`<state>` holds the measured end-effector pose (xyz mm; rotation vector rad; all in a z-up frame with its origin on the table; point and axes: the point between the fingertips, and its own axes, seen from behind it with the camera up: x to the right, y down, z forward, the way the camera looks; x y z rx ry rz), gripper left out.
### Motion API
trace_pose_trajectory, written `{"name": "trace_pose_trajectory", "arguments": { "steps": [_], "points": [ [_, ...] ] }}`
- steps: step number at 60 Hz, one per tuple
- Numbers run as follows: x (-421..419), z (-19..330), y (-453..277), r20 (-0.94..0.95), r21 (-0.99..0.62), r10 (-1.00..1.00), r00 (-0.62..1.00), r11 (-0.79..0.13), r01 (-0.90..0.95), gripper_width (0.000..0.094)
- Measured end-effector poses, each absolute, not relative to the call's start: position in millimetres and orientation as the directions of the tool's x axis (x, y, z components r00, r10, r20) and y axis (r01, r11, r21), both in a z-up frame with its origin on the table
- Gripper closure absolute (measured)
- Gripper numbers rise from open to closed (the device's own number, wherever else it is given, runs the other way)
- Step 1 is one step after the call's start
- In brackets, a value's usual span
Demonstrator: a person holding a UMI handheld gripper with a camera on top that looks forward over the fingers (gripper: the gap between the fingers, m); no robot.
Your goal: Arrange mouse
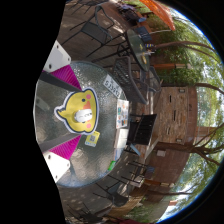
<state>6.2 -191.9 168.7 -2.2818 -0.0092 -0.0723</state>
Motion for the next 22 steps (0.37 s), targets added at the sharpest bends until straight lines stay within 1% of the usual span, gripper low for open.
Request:
{"name": "trace_pose_trajectory", "arguments": {
  "steps": [12, 22],
  "points": [
    [4, 185, -232, 0.073, -0.757, -0.021, 0.997, -0.652, 0.042, 0.0083],
    [10, 184, -239, 0.092, -0.755, -0.028, 0.995, -0.654, 0.051, 0.0081]
  ]
}}
